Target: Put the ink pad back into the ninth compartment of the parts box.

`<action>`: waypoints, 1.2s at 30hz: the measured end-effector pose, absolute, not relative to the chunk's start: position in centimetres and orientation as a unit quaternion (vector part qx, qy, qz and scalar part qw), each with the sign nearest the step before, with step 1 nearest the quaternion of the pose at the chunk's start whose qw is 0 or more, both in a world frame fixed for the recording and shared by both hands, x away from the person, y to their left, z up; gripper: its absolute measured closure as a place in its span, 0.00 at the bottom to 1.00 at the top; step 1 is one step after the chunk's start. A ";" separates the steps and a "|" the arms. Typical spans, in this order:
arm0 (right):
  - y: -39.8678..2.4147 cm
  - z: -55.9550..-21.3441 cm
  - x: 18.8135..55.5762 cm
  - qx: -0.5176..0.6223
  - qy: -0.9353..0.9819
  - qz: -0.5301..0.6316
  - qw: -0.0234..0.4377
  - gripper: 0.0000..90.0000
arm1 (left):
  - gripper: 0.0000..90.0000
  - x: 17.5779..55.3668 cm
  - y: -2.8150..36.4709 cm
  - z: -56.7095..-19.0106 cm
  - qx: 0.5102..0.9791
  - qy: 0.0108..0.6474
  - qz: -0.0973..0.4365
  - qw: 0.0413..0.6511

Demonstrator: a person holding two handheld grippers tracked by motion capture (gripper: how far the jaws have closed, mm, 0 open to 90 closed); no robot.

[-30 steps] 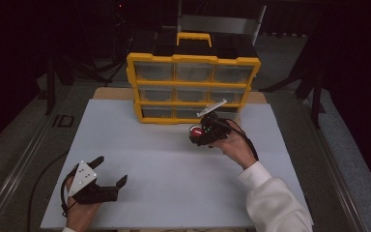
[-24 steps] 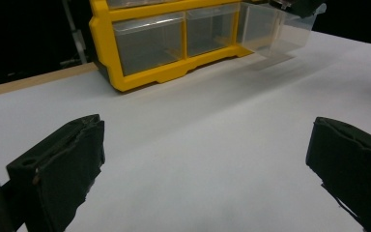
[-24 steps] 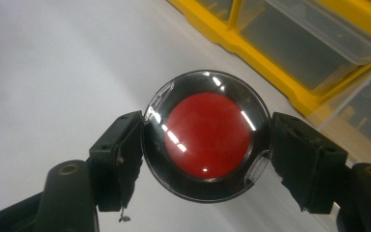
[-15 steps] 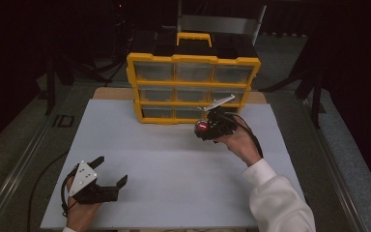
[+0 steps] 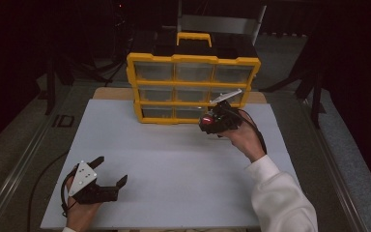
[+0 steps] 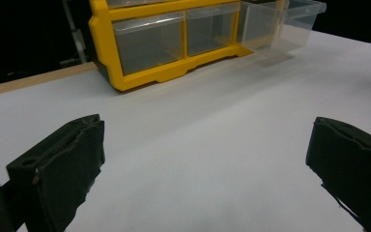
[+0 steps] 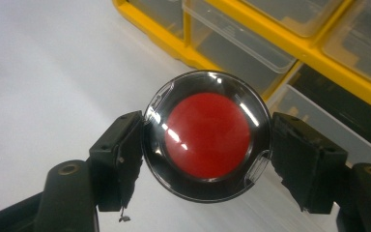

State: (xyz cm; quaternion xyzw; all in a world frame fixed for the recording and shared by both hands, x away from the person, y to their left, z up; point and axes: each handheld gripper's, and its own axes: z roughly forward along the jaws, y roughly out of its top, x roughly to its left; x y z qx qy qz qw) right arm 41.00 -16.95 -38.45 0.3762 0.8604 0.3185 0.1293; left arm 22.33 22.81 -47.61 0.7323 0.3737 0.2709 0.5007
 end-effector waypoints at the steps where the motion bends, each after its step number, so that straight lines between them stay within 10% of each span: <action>1: -17.1 -38.4 41.1 0.377 0.860 0.319 0.130 0.33 | 0.00 22.3 22.8 -47.6 0.732 0.374 0.271 0.501; 36: -19.8 -38.3 42.8 0.430 0.835 0.309 0.152 0.33 | 0.00 22.3 22.8 -47.6 0.733 0.376 0.272 0.499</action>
